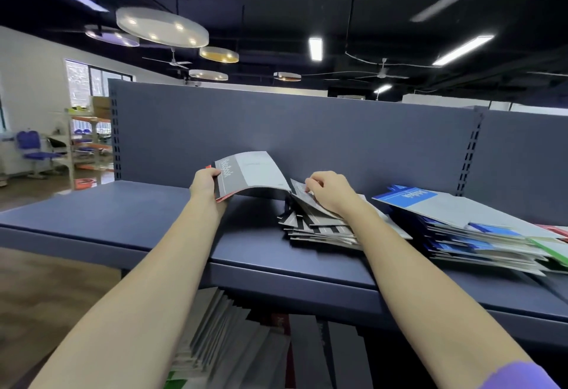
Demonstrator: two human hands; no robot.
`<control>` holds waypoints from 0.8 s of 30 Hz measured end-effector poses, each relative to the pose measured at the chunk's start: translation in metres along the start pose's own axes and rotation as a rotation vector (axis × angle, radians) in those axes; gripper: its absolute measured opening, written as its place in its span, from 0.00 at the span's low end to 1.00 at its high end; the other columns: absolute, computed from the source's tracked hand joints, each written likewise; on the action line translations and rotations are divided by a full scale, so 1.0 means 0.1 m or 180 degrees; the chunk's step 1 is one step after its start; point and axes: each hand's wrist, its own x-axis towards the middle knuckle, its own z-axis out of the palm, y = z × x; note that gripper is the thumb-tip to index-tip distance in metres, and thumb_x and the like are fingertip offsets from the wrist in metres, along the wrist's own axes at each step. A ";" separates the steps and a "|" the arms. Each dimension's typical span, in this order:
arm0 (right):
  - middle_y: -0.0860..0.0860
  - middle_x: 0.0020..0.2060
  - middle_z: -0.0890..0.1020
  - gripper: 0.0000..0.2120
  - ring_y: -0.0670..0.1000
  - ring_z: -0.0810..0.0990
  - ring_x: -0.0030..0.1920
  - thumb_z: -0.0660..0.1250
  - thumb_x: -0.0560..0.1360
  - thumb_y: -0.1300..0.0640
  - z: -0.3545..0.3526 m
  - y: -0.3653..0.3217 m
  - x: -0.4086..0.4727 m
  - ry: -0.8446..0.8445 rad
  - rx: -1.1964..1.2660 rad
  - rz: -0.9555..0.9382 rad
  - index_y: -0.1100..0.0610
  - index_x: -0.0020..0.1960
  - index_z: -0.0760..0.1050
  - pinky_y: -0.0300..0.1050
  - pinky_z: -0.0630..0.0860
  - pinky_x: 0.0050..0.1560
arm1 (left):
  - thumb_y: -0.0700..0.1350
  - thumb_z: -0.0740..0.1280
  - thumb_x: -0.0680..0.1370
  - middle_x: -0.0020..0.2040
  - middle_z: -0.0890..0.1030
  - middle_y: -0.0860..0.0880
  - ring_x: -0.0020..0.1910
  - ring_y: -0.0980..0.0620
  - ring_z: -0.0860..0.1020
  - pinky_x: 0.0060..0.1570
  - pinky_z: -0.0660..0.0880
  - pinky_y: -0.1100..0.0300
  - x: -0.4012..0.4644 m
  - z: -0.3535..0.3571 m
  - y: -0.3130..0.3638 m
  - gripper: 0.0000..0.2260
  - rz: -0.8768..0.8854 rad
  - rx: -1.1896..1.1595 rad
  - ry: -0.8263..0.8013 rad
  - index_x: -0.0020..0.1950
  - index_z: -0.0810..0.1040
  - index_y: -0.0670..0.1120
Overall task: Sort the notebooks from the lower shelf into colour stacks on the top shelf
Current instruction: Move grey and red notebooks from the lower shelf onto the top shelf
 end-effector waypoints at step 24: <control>0.54 0.32 0.69 0.06 0.53 0.64 0.29 0.60 0.71 0.63 -0.17 -0.09 -0.12 -0.0113 0.0465 0.0653 0.55 0.38 0.65 0.41 0.63 0.31 | 0.39 0.67 0.80 0.42 0.79 0.47 0.35 0.52 0.79 0.24 0.73 0.64 -0.12 0.21 -0.18 0.08 0.0357 0.1577 -0.0353 0.59 0.73 0.42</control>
